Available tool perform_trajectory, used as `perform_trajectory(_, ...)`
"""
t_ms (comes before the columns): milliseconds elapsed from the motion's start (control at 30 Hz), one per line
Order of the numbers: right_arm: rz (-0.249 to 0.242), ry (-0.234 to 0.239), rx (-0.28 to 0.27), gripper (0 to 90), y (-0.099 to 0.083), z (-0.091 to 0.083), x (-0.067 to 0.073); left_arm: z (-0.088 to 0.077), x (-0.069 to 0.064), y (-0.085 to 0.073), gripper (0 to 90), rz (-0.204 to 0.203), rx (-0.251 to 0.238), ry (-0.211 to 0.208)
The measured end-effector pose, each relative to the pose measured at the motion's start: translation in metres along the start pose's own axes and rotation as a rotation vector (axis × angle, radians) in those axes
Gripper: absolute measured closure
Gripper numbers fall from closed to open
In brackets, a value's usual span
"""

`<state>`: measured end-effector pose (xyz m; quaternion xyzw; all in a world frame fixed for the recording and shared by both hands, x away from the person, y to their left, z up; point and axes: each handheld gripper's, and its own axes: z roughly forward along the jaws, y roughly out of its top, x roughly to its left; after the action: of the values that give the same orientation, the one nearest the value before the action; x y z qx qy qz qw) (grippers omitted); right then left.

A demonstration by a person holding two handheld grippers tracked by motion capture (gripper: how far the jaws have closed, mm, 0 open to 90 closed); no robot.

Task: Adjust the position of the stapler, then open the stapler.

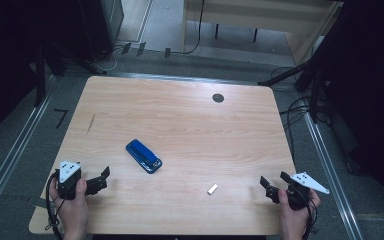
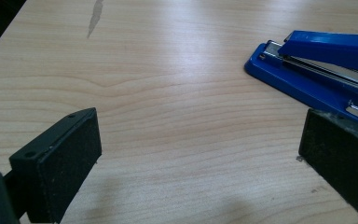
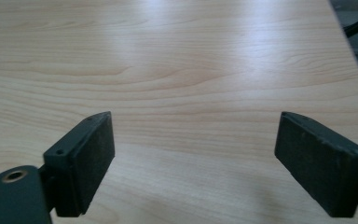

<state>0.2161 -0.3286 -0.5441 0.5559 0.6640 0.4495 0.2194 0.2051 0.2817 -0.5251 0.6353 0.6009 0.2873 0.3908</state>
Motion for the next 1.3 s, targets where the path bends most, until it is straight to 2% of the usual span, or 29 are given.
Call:
perform_trajectory(33, 0.000, 0.000, 0.000, 13.0, 0.000, 0.000, 0.000, 0.000, 0.000, 0.000, 0.0, -0.002, 0.002, 0.002)
perform_trajectory(100, -0.020, -0.036, -0.010, 15.4, 0.001, -0.003, 0.003, 0.000, 0.000, 0.000, 0.0, -0.002, 0.000, 0.013)
perform_trajectory(167, -0.031, -0.048, -0.011, 16.4, 0.001, -0.004, 0.004, 0.000, 0.000, 0.000, 0.0, -0.004, -0.002, 0.017)
perform_trajectory(233, -0.035, -0.044, -0.010, 16.9, 0.002, -0.005, 0.006, 0.000, -0.001, 0.000, 0.0, -0.004, -0.004, 0.024)
perform_trajectory(300, -0.028, -0.027, -0.013, 19.3, 0.004, -0.006, 0.007, 0.000, -0.001, 0.000, 0.0, 0.003, -0.001, 0.024)
perform_trajectory(333, -0.041, -0.010, -0.007, 20.3, 0.008, -0.005, 0.010, 0.000, -0.002, 0.000, 0.0, 0.008, 0.002, 0.021)
perform_trajectory(400, -0.050, -0.016, -0.015, 22.0, 0.010, -0.005, 0.013, 0.001, -0.003, 0.000, 0.0, 0.026, 0.012, 0.018)
perform_trajectory(500, -0.056, -0.009, -0.017, 23.8, 0.013, -0.004, 0.016, 0.002, -0.004, 0.001, 0.0, 0.029, 0.024, 0.017)
perform_trajectory(567, -0.097, -0.014, -0.002, 25.2, 0.017, -0.004, 0.026, 0.003, -0.002, 0.001, 0.0, 0.024, 0.030, 0.014)
perform_trajectory(767, -0.130, 0.002, 0.011, 27.7, 0.025, -0.006, 0.045, 0.004, 0.002, 0.002, 0.0, -0.010, 0.042, -0.013)
perform_trajectory(867, -0.122, 0.025, 0.011, 29.3, 0.031, -0.005, 0.053, 0.003, 0.002, 0.002, 0.0, -0.011, 0.038, -0.015)
perform_trajectory(900, -0.136, 0.039, 0.022, 29.3, 0.032, -0.001, 0.060, 0.003, 0.002, 0.002, 0.0, -0.009, 0.038, -0.015)
perform_trajectory(967, -0.147, 0.047, 0.032, 29.1, 0.033, 0.001, 0.064, 0.003, 0.002, 0.002, 0.0, -0.005, 0.042, -0.018)
perform_trajectory(1000, -0.168, 0.068, 0.052, 29.3, 0.036, 0.006, 0.071, 0.003, 0.001, 0.002, 0.0, 0.001, 0.045, -0.016)
perform_trajectory(1033, -0.168, 0.068, 0.052, 29.3, 0.036, 0.006, 0.071, 0.003, 0.001, 0.002, 0.0, 0.001, 0.045, -0.016)
perform_trajectory(1067, -0.186, 0.085, 0.058, 29.4, 0.038, 0.008, 0.077, 0.003, 0.001, 0.002, 0.0, 0.002, 0.040, -0.014)
perform_trajectory(1233, -0.185, 0.108, 0.061, 30.0, 0.045, 0.013, 0.087, 0.003, 0.001, 0.002, 0.0, 0.003, 0.041, -0.014)
perform_trajectory(1300, -0.194, 0.124, 0.062, 30.4, 0.051, 0.019, 0.096, 0.004, 0.001, 0.002, 0.0, 0.000, 0.043, -0.014)
